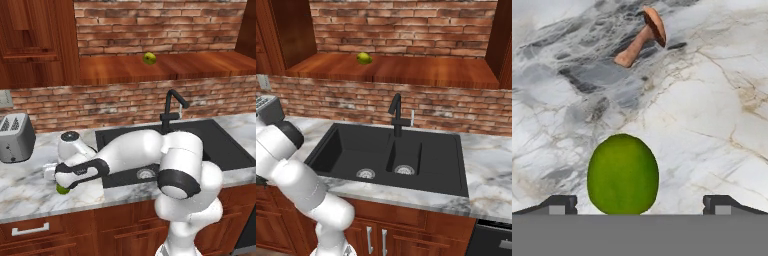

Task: Pick the pear, lime, mushroom from the counter and place them in the cabinet.

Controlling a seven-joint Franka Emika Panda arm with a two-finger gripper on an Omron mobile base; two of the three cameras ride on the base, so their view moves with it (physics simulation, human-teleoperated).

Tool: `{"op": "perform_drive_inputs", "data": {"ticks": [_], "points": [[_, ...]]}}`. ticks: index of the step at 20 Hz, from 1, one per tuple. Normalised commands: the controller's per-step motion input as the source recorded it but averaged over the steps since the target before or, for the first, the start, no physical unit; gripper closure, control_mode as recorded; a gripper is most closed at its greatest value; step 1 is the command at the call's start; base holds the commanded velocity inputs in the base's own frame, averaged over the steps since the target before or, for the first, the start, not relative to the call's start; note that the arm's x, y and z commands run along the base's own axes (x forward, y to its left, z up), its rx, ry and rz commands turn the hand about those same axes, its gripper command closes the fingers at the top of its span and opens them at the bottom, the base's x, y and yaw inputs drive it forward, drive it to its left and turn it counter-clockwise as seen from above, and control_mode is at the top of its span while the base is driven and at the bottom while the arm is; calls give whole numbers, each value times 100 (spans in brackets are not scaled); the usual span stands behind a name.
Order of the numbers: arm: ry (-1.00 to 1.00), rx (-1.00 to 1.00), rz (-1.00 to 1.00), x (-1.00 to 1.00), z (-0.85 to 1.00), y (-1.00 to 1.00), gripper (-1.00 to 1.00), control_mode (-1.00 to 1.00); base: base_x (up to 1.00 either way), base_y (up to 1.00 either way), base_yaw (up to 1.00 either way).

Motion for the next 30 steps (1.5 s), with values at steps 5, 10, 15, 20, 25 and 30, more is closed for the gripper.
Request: {"op": "perform_drive_inputs", "data": {"ticks": [5, 10, 15, 20, 25, 30], "points": [[-1, 0, 0, 14, -32, 14, -100, -100, 0, 0, 0], [0, 0, 0, 31, -38, 40, -100, -100, 0, 0, 0], [0, -1, 0, 33, -42, 48, -100, -100, 0, 0, 0], [1, -5, 0, 35, -54, 67, 100, -100, 0, 0, 0], [8, -7, -3, 25, -41, 39, 100, -100, 0, 0, 0], [18, 7, -13, -25, 58, -18, 100, -100, 0, 0, 0]]}}
